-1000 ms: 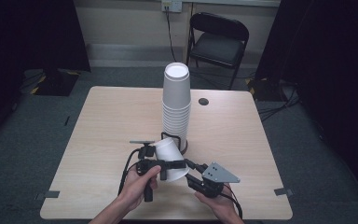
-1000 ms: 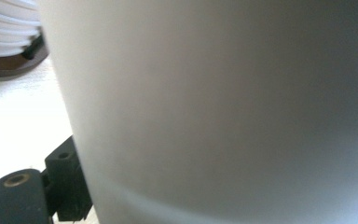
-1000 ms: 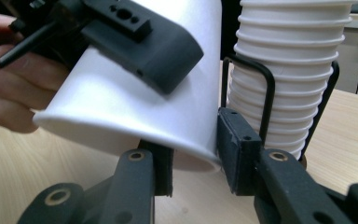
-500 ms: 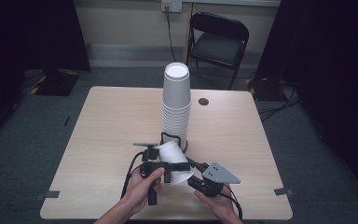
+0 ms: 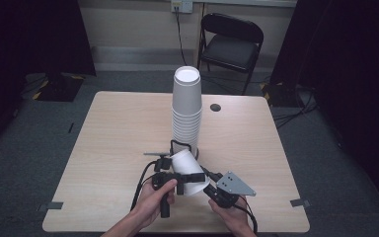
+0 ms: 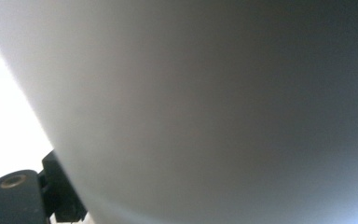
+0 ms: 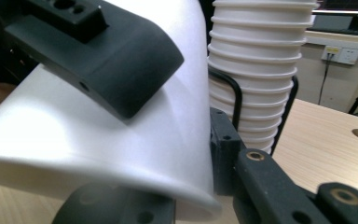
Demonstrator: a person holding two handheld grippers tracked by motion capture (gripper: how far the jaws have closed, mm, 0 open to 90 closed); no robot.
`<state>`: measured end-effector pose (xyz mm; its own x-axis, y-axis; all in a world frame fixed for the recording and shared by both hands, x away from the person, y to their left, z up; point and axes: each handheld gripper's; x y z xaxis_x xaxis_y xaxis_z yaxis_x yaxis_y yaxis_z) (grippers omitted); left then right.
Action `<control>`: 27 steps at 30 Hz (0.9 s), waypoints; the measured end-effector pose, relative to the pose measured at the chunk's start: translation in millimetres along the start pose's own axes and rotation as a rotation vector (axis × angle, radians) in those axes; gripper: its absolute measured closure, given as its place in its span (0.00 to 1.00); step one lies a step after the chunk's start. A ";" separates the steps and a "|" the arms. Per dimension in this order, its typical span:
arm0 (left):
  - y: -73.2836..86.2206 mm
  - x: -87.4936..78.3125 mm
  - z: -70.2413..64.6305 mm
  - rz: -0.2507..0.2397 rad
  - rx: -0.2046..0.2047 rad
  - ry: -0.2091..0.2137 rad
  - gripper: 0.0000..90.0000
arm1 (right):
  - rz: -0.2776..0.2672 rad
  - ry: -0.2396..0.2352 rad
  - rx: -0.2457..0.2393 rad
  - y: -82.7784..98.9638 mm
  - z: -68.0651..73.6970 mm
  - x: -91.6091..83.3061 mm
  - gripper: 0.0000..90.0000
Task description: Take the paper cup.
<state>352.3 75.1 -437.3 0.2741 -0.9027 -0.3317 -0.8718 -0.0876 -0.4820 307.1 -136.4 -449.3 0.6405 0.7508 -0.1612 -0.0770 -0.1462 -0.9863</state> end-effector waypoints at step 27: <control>-30.6 -39.7 23.9 -0.159 0.041 -0.074 0.17 | 0.073 -0.066 0.051 -2.1 -2.7 -1.1 0.96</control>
<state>377.8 123.7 -428.8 0.4375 -0.8453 -0.3066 -0.7982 -0.2081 -0.5652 308.6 -138.6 -446.9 0.5799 0.7807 -0.2327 -0.1615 -0.1698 -0.9722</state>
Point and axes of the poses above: each handheld gripper's, and its own axes: x roughly forward along the jaws, y roughly out of its underside, z roughly to its left, and after that the axes turned 7 degrees about -y, right-handed
